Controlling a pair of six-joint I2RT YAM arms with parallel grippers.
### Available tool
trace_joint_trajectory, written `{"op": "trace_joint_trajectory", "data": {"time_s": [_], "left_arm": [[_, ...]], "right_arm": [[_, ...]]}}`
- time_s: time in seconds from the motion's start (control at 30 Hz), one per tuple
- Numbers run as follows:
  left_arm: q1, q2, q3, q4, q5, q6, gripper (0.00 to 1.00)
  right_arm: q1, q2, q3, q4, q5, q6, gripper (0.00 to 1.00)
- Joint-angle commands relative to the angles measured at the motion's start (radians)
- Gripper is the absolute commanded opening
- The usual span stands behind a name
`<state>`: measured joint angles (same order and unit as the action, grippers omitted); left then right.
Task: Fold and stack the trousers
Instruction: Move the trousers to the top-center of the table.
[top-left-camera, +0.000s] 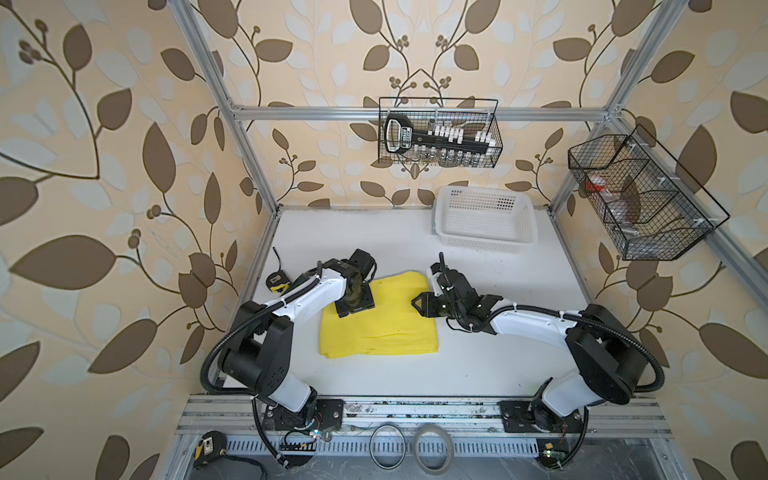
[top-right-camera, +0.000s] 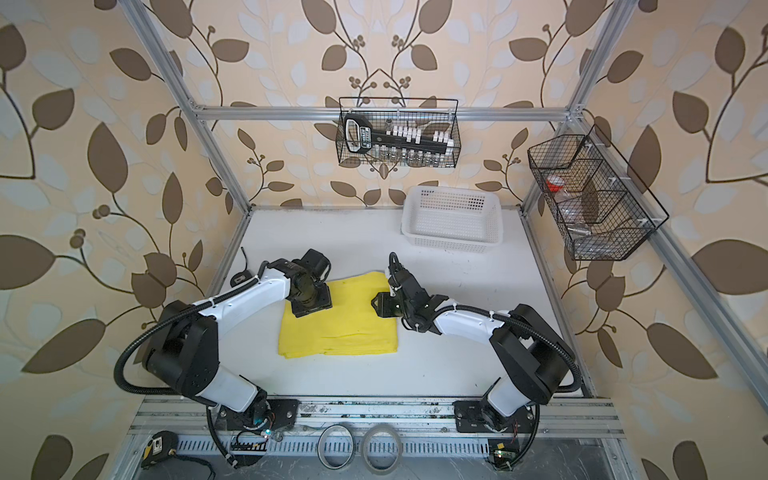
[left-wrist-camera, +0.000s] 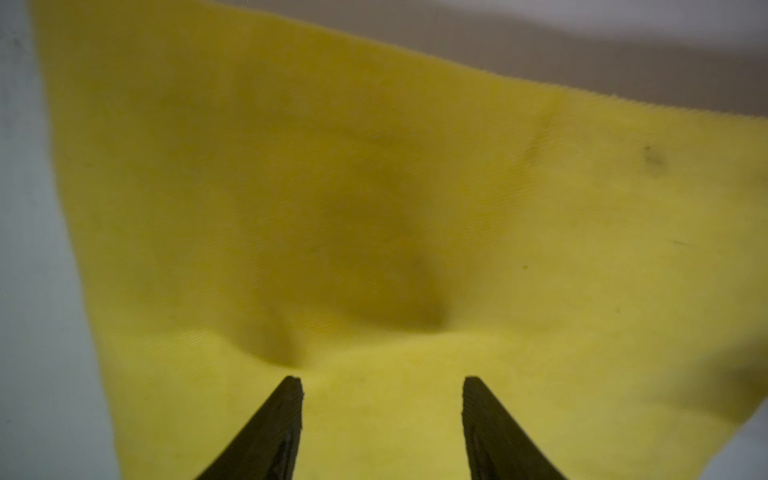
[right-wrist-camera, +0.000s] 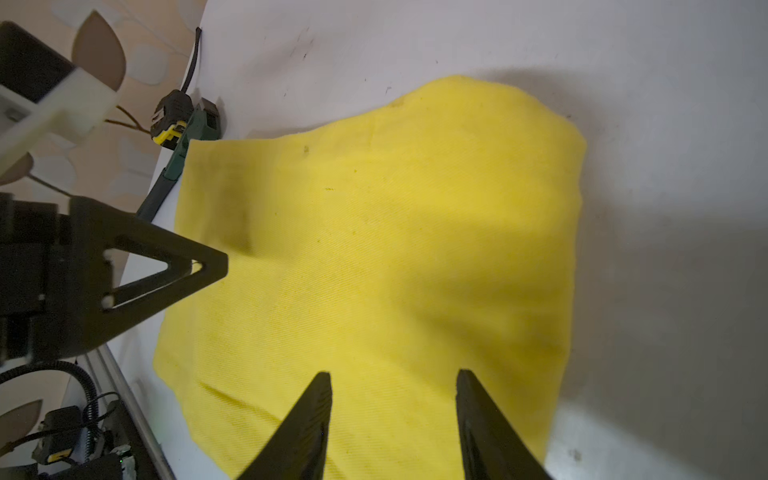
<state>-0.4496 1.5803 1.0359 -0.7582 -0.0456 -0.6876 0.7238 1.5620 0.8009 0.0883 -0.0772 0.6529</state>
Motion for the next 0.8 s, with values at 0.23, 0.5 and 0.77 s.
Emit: {"op": "trace_joint_trajectory", "data": {"time_s": [0.23,0.5,0.77], "left_arm": [[-0.126,0.234,0.069,0.095,-0.107,-0.067,0.7],[-0.023,0.43,0.274,0.036,-0.156,-0.012,0.7],[0.069,0.688,0.685,-0.104,-0.213,0.183,0.7]], "right_arm": [[-0.127,-0.231,-0.079,-0.087,-0.019,-0.143,0.62],[-0.261,-0.442,-0.167,-0.165,-0.051,-0.168,0.71],[-0.349,-0.525,-0.195,-0.217,-0.089,-0.194,0.72]]}}
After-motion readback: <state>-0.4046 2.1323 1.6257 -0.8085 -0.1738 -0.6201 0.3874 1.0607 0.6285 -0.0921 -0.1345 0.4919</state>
